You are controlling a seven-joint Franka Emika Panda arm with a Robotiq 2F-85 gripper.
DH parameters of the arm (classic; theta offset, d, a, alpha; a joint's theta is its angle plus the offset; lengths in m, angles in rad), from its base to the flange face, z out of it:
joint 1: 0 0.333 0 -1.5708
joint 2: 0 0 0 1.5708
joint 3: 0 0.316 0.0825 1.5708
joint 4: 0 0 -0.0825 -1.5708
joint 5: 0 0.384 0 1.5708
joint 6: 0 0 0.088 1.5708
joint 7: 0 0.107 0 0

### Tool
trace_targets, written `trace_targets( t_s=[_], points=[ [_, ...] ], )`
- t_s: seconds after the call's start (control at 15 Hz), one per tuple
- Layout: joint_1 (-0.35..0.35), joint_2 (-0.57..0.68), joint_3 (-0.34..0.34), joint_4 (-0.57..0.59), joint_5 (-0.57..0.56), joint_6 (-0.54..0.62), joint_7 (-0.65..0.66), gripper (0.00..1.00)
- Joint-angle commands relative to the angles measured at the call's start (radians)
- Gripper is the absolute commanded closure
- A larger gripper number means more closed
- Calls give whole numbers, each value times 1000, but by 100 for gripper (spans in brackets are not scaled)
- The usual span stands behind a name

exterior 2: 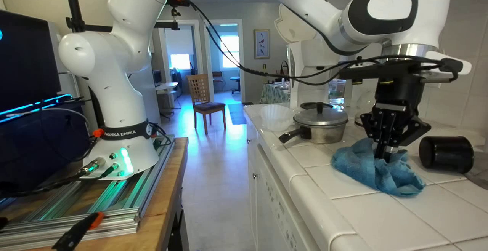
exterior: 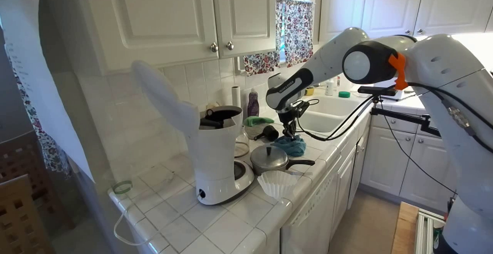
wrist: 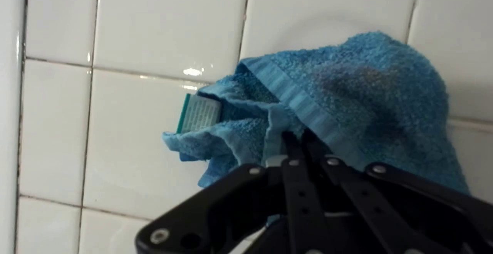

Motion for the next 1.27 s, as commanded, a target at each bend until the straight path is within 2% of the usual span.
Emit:
trace_targets(
  t_s=[0.0,0.07,0.2,0.53,0.73,0.87,0.93,1.0,1.07,1.2],
  points=[
    [13,-108,-22,-118,-2,-8,20,97],
    [18,-135,-27,-142,-11,9,25,70],
    [23,-193,-31,-187,-12,43,34,63],
    [48,-340,-32,-285,1,48,84,28],
    [56,-415,-21,-340,30,66,67,6],
    [61,-455,-16,-371,50,78,39,0],
    [65,-474,-15,-381,57,73,35,0],
    [71,-410,-28,-307,25,40,53,3],
    [75,-426,-28,-321,29,40,52,0],
    [79,-446,-28,-339,30,42,52,0]
  ],
)
